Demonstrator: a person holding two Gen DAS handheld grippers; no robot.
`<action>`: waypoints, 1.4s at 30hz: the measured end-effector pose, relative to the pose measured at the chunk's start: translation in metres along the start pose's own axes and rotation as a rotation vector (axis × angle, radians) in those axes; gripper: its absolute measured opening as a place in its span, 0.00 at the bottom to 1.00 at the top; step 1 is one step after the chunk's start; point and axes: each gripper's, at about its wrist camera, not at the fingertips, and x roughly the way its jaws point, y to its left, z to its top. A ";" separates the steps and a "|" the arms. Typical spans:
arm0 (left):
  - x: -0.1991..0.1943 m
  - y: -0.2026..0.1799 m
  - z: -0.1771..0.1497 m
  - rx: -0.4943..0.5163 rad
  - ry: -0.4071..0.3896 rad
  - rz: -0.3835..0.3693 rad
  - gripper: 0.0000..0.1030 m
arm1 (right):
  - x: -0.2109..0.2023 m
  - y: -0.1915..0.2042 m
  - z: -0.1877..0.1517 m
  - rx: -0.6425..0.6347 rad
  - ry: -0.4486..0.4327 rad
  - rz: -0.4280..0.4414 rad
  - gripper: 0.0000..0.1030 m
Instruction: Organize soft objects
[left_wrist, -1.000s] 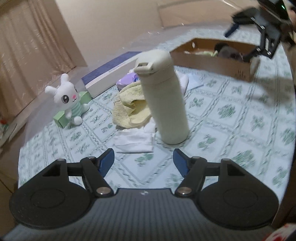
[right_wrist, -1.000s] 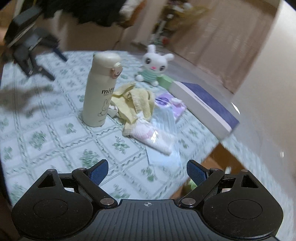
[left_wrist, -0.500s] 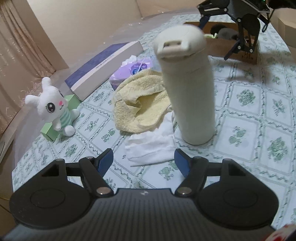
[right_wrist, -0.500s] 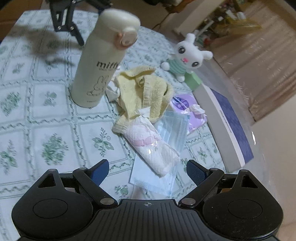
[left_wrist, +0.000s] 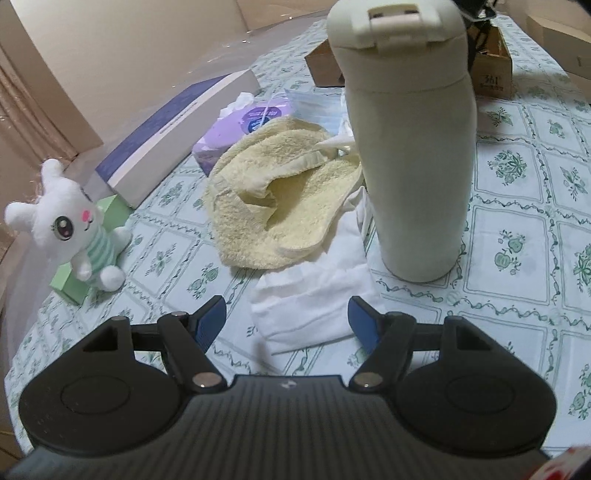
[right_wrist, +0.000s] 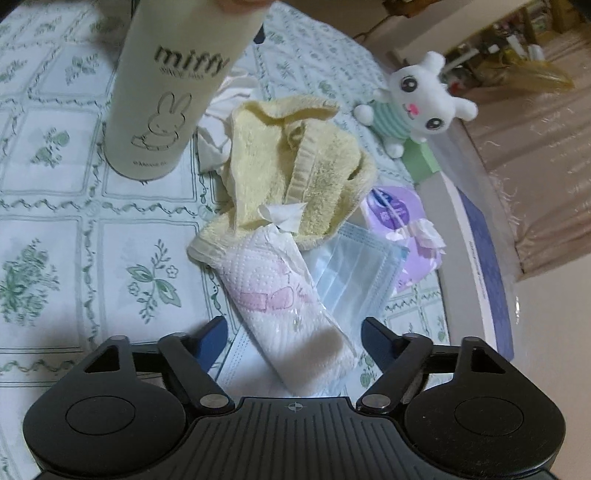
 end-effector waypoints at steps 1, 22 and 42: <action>0.003 0.001 0.000 0.002 -0.001 -0.008 0.68 | 0.004 -0.001 0.001 -0.012 0.006 0.004 0.72; 0.045 0.027 0.003 -0.021 0.019 -0.220 0.74 | 0.036 -0.012 0.011 -0.077 0.062 0.090 0.54; 0.045 0.020 0.010 -0.122 0.064 -0.275 0.15 | 0.026 -0.008 0.010 0.067 0.050 0.072 0.29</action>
